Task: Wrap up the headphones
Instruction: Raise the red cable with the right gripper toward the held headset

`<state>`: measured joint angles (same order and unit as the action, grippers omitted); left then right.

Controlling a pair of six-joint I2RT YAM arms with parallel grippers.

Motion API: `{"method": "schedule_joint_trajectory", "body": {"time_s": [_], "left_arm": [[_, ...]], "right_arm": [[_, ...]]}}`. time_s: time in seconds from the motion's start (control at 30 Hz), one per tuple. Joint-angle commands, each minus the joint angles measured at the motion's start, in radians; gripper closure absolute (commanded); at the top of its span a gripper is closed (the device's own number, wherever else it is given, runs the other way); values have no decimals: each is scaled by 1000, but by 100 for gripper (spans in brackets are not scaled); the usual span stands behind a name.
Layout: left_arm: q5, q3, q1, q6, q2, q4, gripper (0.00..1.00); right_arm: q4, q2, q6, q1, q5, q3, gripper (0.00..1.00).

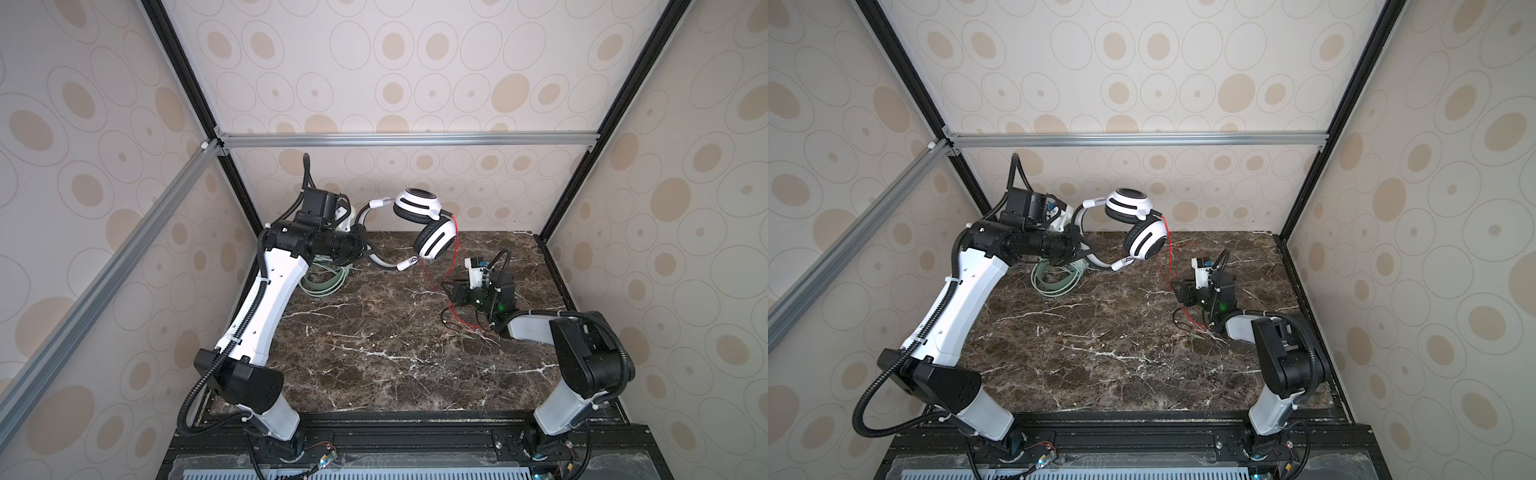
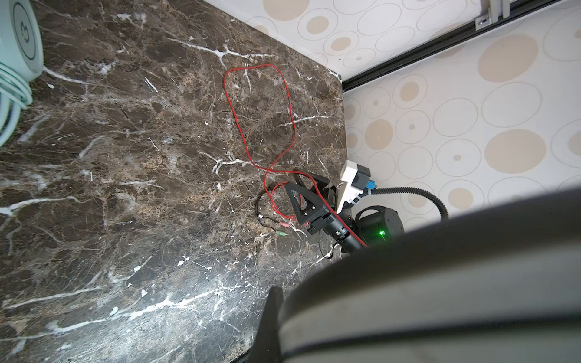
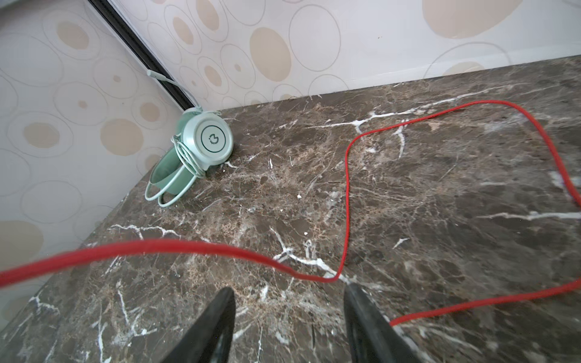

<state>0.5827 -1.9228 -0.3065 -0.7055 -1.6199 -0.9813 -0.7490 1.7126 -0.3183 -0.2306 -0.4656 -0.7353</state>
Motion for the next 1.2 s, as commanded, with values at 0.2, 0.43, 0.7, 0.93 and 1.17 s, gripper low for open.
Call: {"method": "schedule_joint_trajectory", "body": {"time_s": [0.2,0.43,0.7,0.93,1.17], "left_arm": [[55,-13,14,-5,40,46,100],[65,-7,18,-7,35,42,100],[75,-11,19,-22,20,41,100],[-29,0,27,-38,5,43,100],[-364,47,26,-30,-14,54,100]], "right_arm": [[-171,79,-82,-1,-47,-62,42],[-222,115,-109,-2,-56,-80,47],[-295,119,-112,-13,-110,-51,70],[-195,-64,-35,-17,-90,117,91],[427,-452,203,-89,133,162,100]]}}
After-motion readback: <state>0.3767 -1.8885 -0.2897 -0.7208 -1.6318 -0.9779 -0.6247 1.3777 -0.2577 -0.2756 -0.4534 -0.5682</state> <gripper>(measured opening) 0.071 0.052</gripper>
